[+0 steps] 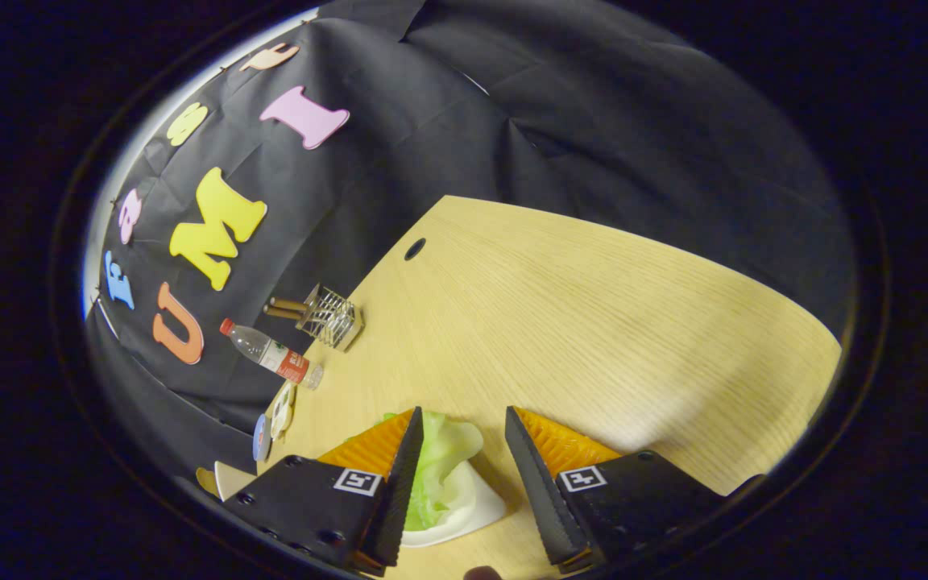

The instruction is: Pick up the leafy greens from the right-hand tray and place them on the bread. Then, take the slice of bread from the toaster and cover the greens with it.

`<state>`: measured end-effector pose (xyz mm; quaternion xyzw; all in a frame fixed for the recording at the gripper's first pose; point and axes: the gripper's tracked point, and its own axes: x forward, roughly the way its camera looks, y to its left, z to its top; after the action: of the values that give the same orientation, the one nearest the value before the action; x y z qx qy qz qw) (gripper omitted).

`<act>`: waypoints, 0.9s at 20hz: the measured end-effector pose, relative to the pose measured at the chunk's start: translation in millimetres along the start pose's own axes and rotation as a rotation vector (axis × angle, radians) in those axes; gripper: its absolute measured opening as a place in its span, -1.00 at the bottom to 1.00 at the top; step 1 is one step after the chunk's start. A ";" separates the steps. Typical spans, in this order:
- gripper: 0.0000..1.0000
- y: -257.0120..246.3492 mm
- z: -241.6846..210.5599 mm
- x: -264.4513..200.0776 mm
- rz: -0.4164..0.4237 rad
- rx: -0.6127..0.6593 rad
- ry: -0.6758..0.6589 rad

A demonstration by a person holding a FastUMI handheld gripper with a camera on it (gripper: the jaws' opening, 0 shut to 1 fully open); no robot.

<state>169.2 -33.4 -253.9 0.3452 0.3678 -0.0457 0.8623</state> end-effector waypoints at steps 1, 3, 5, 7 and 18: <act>0.16 1.3 -1.2 -1.3 0.005 0.004 0.005; 0.01 1.5 -2.8 0.0 0.007 0.012 0.006; -0.13 -3.0 -3.2 3.2 -0.006 0.034 0.016; -0.28 -4.8 -7.9 7.2 -0.004 0.054 0.024; -1.00 32.0 11.4 -33.1 0.133 0.078 -0.036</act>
<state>162.6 -22.1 -208.3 0.4014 0.3265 -0.0088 0.8557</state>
